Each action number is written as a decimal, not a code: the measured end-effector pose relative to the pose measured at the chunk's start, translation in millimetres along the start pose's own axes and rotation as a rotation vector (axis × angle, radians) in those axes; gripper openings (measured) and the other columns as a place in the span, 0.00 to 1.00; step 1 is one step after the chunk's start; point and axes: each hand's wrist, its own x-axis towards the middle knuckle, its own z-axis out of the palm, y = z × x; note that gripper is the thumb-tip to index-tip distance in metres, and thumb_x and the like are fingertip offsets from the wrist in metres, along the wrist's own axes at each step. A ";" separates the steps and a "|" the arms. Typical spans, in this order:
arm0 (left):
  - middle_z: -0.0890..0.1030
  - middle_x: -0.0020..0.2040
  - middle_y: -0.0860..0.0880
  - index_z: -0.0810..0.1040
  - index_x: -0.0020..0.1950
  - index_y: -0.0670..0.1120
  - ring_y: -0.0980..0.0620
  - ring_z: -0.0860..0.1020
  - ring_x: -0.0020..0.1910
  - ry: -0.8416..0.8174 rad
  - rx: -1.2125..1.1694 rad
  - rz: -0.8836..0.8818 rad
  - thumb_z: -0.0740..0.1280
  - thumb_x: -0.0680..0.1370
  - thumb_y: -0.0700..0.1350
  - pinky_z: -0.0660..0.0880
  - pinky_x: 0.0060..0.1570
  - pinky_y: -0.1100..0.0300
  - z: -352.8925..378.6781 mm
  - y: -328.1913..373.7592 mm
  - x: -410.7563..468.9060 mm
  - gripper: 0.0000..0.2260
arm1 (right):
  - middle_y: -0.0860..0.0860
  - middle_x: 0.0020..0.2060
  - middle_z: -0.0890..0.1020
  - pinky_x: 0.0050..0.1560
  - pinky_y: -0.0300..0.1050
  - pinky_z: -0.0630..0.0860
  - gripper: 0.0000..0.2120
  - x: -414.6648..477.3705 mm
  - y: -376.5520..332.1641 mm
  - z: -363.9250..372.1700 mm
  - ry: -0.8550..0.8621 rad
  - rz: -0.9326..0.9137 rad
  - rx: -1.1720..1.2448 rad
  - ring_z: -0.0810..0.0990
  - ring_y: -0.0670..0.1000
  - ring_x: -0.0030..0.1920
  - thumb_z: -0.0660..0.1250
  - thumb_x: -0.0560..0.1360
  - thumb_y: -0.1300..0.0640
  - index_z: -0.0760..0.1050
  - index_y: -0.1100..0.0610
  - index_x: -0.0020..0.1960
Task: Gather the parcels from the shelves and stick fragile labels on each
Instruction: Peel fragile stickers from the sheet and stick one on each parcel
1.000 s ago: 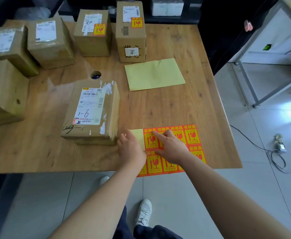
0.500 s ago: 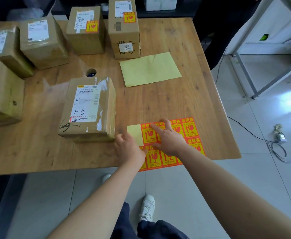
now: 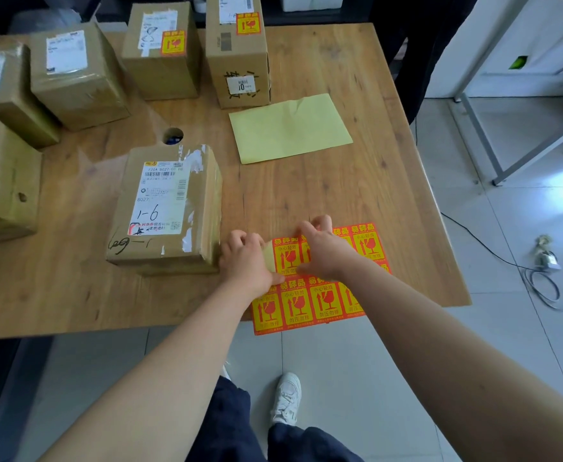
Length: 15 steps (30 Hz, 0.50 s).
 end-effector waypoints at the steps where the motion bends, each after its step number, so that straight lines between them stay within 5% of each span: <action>1: 0.63 0.64 0.49 0.69 0.60 0.51 0.46 0.64 0.62 -0.007 -0.008 0.011 0.78 0.63 0.58 0.67 0.58 0.51 -0.3 0.5 1.0 0.32 | 0.55 0.66 0.61 0.38 0.48 0.79 0.30 -1.0 0.2 0.3 0.015 -0.018 0.002 0.79 0.58 0.46 0.74 0.69 0.54 0.62 0.51 0.65; 7: 0.76 0.53 0.50 0.69 0.54 0.50 0.50 0.76 0.48 -0.097 -0.388 0.038 0.75 0.70 0.45 0.74 0.42 0.56 -8.9 -2.7 4.1 0.19 | 0.51 0.52 0.75 0.42 0.50 0.77 0.19 -10.9 2.7 6.5 0.126 -0.070 0.218 0.78 0.54 0.46 0.69 0.72 0.59 0.65 0.51 0.59; 11: 0.81 0.47 0.49 0.78 0.52 0.48 0.49 0.80 0.46 -0.177 -0.532 0.064 0.70 0.75 0.45 0.79 0.44 0.49 -17.8 -8.5 -0.5 0.07 | 0.50 0.51 0.76 0.43 0.43 0.72 0.10 -11.4 6.5 4.1 0.235 -0.051 0.338 0.77 0.51 0.47 0.66 0.76 0.57 0.73 0.51 0.56; 15: 0.83 0.46 0.48 0.81 0.51 0.48 0.49 0.81 0.44 -0.173 -0.772 -0.002 0.66 0.78 0.50 0.76 0.37 0.56 -22.3 -4.8 -9.1 0.08 | 0.47 0.55 0.73 0.39 0.42 0.76 0.11 -13.7 1.9 -0.1 0.304 -0.066 0.447 0.79 0.47 0.41 0.69 0.75 0.55 0.75 0.49 0.56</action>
